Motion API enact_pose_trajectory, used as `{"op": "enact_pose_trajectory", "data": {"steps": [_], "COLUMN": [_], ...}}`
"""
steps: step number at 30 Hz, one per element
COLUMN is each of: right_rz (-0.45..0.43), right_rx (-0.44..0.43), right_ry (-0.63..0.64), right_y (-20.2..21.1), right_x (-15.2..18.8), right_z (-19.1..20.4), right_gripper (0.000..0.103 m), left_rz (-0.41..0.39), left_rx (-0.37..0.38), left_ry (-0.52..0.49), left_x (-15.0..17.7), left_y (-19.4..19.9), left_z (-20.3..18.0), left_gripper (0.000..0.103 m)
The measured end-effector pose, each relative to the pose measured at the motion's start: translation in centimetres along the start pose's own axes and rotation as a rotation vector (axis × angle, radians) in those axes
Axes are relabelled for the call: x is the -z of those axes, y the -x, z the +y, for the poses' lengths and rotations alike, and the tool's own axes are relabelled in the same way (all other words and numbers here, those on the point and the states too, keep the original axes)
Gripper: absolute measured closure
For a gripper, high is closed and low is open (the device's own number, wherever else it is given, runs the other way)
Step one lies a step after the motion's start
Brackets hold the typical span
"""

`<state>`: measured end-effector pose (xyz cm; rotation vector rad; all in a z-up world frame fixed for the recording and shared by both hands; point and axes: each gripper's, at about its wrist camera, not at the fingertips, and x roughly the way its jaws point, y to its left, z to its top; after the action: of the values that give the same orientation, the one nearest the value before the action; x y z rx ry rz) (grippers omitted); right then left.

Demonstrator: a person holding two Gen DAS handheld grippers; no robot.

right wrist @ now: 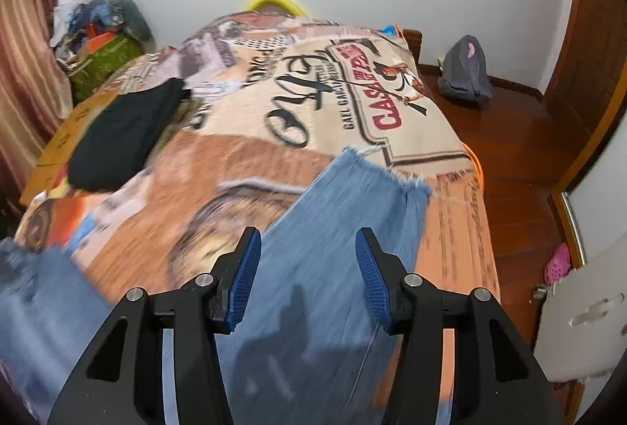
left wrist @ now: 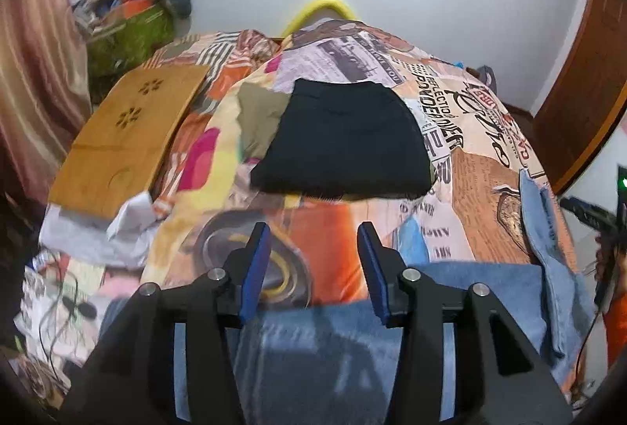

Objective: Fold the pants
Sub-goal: 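Grasp the frayed leg hem with the right gripper and lift it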

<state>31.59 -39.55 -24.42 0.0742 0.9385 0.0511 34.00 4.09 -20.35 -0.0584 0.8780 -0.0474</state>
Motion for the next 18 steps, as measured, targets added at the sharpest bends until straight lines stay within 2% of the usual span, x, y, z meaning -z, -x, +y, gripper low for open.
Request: {"op": "enact_pose_trajectory", "data": {"steps": [3, 9, 13, 15, 18], "right_rz": [0.034, 0.088, 0.130, 0.112, 0.110], "right_rx": [0.001, 0.009, -0.001, -0.003, 0.007], "right_ry": [-0.023, -0.054, -0.036, -0.037, -0.022], "right_y": [-3.6, -10.0, -12.8, -12.9, -12.6], "right_x": [-1.8, -4.3, -4.7, -4.5, -4.4], "right_z": [-1.4, -3.0, -2.9, -2.8, -2.9], "right_gripper": [0.056, 0.056, 0.055, 0.058, 0.087], "left_rz": [0.004, 0.063, 0.098, 0.109, 0.125], "left_rx": [0.003, -0.011, -0.007, -0.009, -0.012], "left_ry": [-0.020, -0.054, -0.050, -0.050, -0.056], "left_x": [-0.8, -0.7, -0.3, -0.1, 0.2], "left_y": [-1.8, -5.7, -7.2, -7.6, -7.8], "left_z": [-1.5, -3.3, -3.9, -4.1, -4.9], "left_gripper": [0.048, 0.048, 0.048, 0.048, 0.048]}}
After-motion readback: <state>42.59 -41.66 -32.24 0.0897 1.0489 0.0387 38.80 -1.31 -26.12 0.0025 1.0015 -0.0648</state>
